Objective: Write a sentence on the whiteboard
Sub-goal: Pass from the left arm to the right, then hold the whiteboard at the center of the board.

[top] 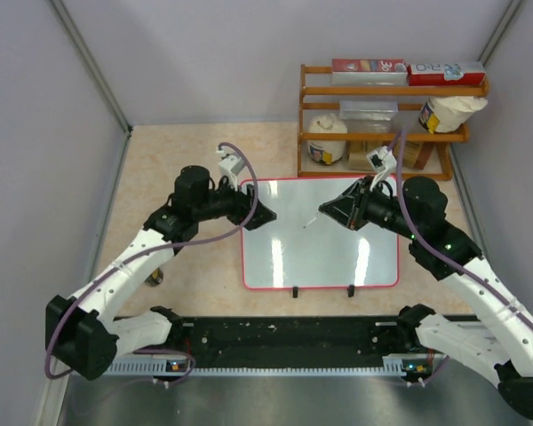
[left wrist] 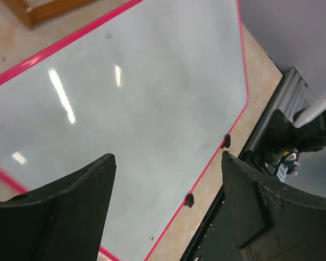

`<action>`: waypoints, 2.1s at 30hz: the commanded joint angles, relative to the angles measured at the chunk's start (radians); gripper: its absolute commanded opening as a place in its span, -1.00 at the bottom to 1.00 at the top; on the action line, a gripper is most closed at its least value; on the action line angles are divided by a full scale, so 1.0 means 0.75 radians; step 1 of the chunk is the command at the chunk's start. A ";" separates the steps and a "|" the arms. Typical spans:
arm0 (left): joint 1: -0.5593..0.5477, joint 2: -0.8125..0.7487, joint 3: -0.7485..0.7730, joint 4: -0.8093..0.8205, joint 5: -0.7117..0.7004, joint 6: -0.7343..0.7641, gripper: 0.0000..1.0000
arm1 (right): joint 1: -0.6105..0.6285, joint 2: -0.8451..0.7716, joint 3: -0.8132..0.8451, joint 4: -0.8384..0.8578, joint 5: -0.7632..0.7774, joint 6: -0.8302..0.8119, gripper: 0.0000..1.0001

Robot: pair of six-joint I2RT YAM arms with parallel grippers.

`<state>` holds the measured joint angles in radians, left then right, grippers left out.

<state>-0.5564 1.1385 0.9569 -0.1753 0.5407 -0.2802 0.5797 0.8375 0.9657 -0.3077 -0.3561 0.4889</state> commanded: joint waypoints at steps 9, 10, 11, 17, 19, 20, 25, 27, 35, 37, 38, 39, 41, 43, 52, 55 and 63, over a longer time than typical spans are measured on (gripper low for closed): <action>0.657 0.059 -0.276 0.305 0.332 -0.377 0.64 | -0.002 -0.033 -0.050 -0.013 0.146 -0.077 -1.00; 0.682 0.116 -0.300 0.435 0.444 -0.424 0.63 | -0.006 -0.029 -0.050 -0.013 0.143 -0.079 -1.00; 0.699 0.151 -0.306 0.511 0.512 -0.446 0.63 | -0.004 -0.021 -0.046 -0.013 0.139 -0.081 -1.00; 0.709 0.408 -0.219 0.882 0.802 -0.543 0.55 | 0.000 0.004 -0.032 -0.007 0.141 -0.100 -1.00; 0.695 0.486 -0.147 0.892 0.835 -0.531 0.53 | 0.000 0.010 -0.030 -0.005 0.141 -0.106 -1.00; 0.687 0.509 -0.125 0.882 0.860 -0.524 0.52 | -0.002 0.014 -0.030 -0.003 0.141 -0.106 -1.00; 0.631 0.623 -0.033 0.886 0.917 -0.496 0.39 | 0.000 0.031 -0.022 0.003 0.139 -0.110 -1.00; 0.621 0.644 -0.028 0.888 0.929 -0.492 0.22 | 0.000 0.031 -0.022 0.005 0.145 -0.110 -1.00; 0.595 0.636 -0.069 0.713 0.938 -0.326 -0.41 | 0.000 0.027 -0.024 0.015 0.137 -0.110 -1.00; 0.582 0.628 -0.057 0.574 0.907 -0.226 -0.59 | 0.000 0.021 -0.024 0.017 0.133 -0.106 -1.00; 0.572 0.625 -0.057 0.535 0.899 -0.195 -0.65 | 0.000 0.018 -0.024 0.018 0.131 -0.108 -1.00; 0.570 0.617 -0.057 0.504 0.889 -0.142 -0.70 | 0.000 0.012 -0.026 0.018 0.131 -0.106 -1.00; 0.568 0.611 -0.067 0.442 0.868 -0.109 -0.85 | 0.000 0.002 -0.030 0.015 0.135 -0.106 -1.00; 0.568 0.601 -0.073 0.406 0.856 -0.066 -0.95 | 0.000 -0.008 -0.034 0.015 0.133 -0.106 -1.00; 0.568 0.572 -0.073 0.240 0.766 0.065 -0.62 | -0.002 -0.012 -0.038 0.020 0.127 -0.106 -1.00; 0.568 0.562 -0.057 0.238 0.735 0.065 -0.25 | -0.002 -0.010 -0.030 0.020 0.129 -0.112 -1.00; 0.570 0.460 -0.036 0.164 0.639 0.048 0.15 | 0.000 0.004 -0.009 0.038 0.125 -0.130 -1.00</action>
<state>-0.1295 1.5650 0.9054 -0.0257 1.0782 -0.2718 0.5797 0.8444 0.9230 -0.3367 -0.2558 0.4129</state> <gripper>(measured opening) 0.564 0.099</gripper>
